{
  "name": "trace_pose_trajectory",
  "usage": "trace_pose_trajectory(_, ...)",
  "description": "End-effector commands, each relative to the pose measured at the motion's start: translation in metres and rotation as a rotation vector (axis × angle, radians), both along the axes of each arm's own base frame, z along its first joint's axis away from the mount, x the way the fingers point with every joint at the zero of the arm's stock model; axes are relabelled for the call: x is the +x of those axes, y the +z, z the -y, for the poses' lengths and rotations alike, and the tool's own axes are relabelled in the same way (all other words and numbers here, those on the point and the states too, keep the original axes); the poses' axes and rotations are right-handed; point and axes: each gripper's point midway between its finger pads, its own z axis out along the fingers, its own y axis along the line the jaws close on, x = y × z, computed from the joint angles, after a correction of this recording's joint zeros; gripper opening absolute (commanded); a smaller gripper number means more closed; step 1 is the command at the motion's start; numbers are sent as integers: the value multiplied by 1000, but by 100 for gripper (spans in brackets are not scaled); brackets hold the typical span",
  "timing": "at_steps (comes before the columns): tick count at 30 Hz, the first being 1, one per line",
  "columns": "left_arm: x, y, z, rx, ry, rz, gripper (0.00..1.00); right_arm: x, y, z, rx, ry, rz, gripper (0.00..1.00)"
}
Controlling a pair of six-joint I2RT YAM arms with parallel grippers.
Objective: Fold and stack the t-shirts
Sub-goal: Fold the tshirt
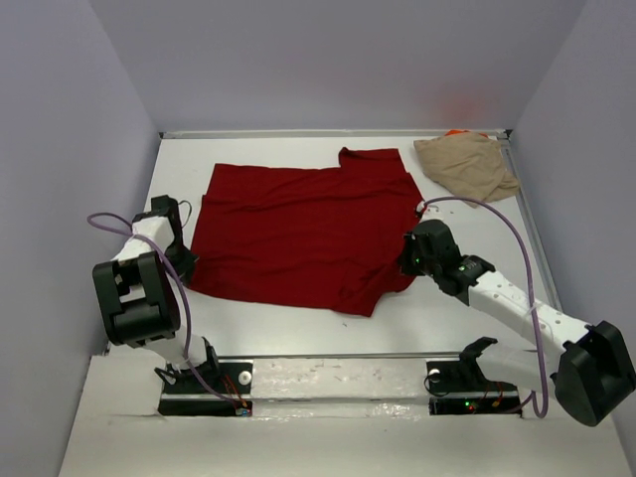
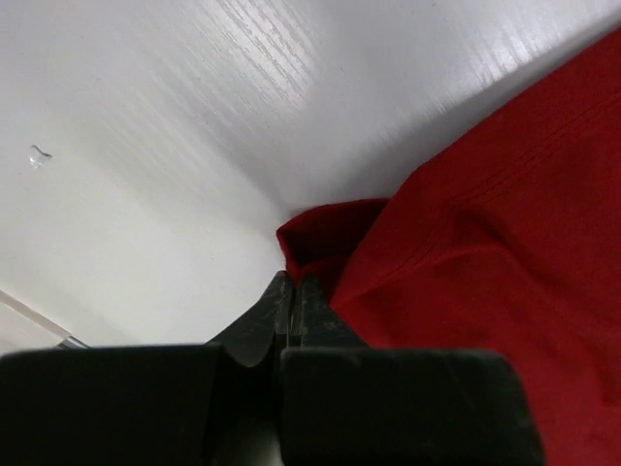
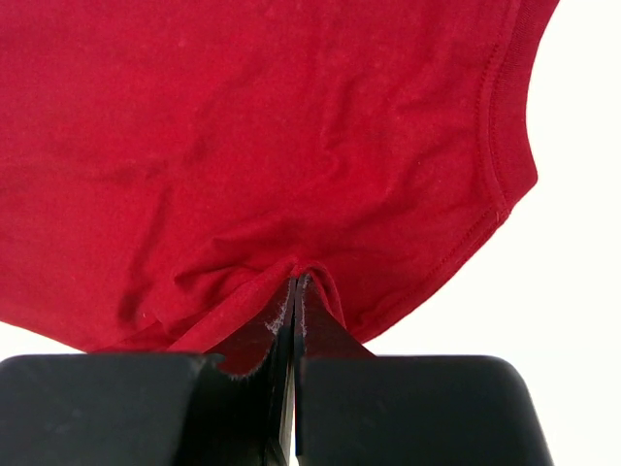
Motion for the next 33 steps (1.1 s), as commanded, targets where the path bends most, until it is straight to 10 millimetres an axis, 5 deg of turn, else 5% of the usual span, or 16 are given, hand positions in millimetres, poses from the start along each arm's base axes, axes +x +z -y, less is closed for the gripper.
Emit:
trace_pose_trajectory(1,7,16,-5,27,4,45,0,7,5,1,11,-8,32,0)
trace_pose_trajectory(11,25,68,-6,52,-12,227,0,18,6,7,-24,-72,26,0)
trace_pose_trajectory(16,30,90,-9,80,-34,290,0,34,21,17,-78,-142,64,0)
trace_pose_trajectory(25,64,88,-3,21,-70,357,0,70,41,22,-137,-204,83,0)
trace_pose_trajectory(33,94,84,-4,-4,-105,365,0,97,36,27,-168,-244,53,0)
